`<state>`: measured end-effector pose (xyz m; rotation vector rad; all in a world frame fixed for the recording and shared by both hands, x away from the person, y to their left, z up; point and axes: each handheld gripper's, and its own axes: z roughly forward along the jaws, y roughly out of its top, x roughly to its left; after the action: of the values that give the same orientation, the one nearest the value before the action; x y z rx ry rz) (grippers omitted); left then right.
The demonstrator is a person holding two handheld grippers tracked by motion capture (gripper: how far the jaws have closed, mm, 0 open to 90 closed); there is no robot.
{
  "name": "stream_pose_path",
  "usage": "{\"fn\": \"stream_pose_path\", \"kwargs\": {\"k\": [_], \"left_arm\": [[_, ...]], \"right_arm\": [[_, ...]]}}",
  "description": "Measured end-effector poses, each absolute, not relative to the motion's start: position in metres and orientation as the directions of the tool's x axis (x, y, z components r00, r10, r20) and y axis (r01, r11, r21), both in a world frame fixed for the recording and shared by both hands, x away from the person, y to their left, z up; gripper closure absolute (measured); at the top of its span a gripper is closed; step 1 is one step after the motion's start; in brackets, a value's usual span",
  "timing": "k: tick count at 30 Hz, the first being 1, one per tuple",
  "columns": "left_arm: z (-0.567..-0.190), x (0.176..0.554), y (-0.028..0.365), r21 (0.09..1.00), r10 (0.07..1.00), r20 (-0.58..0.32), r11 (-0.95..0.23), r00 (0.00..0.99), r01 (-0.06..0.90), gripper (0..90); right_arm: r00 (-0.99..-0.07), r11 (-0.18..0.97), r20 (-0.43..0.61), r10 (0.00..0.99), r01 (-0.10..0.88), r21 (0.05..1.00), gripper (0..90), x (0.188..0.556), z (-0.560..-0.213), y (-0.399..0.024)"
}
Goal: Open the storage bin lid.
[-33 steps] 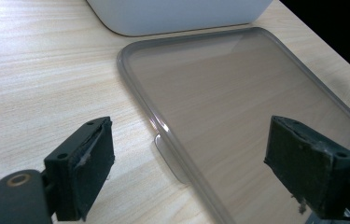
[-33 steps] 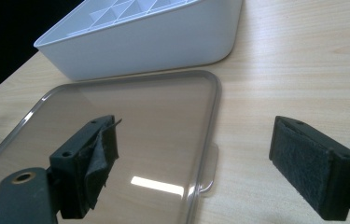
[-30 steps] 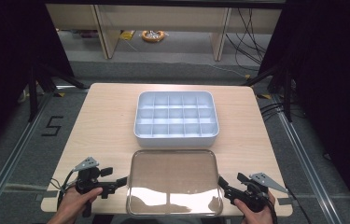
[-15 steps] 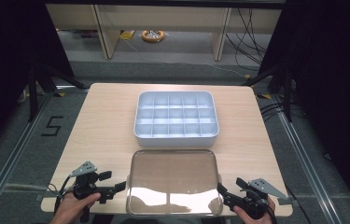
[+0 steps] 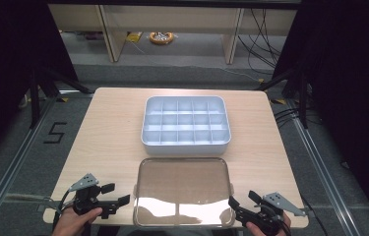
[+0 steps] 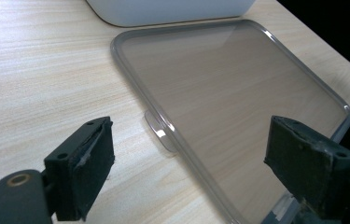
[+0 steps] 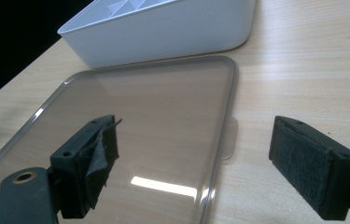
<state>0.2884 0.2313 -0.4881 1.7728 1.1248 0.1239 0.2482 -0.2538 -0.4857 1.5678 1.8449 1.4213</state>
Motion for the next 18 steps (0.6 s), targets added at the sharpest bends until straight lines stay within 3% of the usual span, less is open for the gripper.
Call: {"fn": "stream_pose_path", "kwargs": {"k": [3, 4, 18], "left_arm": [[-0.4880, 0.2860, 0.2333, 0.777, 0.734, -0.380, -0.076, 0.562, 0.625, 14.7], [-0.4881, 0.2847, 0.2345, 0.775, 0.733, -0.382, -0.077, 0.563, 0.627, 14.7], [-0.4884, 0.2806, 0.2371, 0.774, 0.737, -0.387, -0.066, 0.554, 0.629, 14.7]], "right_arm": [[-0.295, -0.141, 0.379, 0.877, 0.596, 0.791, 16.5, 0.2438, -0.4824, -0.2512], [-0.336, -0.114, 0.345, 0.876, 0.551, 0.826, 16.6, 0.2472, -0.4853, -0.2529], [-0.331, -0.111, 0.342, 0.880, 0.556, 0.823, 16.6, 0.2465, -0.4852, -0.2524]]}}
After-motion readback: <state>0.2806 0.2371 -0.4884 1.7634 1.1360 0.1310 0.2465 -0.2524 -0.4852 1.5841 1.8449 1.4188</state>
